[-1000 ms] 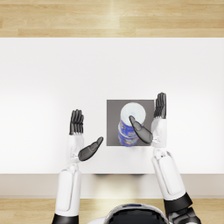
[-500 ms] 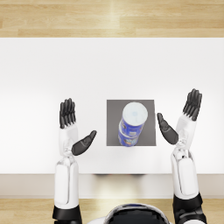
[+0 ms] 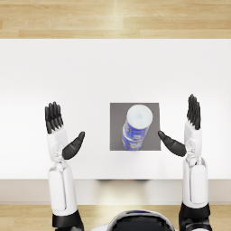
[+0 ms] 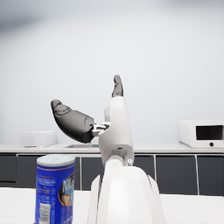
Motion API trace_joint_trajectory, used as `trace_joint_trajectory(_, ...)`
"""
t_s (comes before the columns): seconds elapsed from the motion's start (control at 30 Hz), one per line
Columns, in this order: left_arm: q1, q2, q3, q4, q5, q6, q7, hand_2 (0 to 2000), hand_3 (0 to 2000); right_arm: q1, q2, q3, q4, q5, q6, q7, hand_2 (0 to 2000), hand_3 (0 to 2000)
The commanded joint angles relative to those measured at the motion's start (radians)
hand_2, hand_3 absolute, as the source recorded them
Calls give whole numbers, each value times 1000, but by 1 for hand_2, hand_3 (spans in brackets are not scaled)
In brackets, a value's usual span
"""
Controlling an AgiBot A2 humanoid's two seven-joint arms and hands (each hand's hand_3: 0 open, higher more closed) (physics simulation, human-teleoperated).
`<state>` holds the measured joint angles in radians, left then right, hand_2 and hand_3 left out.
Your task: Pick up the blue can on the left and place it in the middle, then pick up the blue can on the right and place it on top of the can in the middle
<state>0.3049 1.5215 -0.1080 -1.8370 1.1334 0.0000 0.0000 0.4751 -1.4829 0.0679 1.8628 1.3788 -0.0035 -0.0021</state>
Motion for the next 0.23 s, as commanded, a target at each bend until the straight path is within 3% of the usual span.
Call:
trace_joint_trajectory(0.03, 0, 0, -1, 0, 0, 0, 0, 0, 0, 0, 0, 0, 0, 0, 1, 1, 0, 0)
trace_joint_trajectory(0.23, -1, 0, -2, 1, 0, 0, 0, 0, 0, -1, 0, -1, -1, 0, 3, 2, 0, 0)
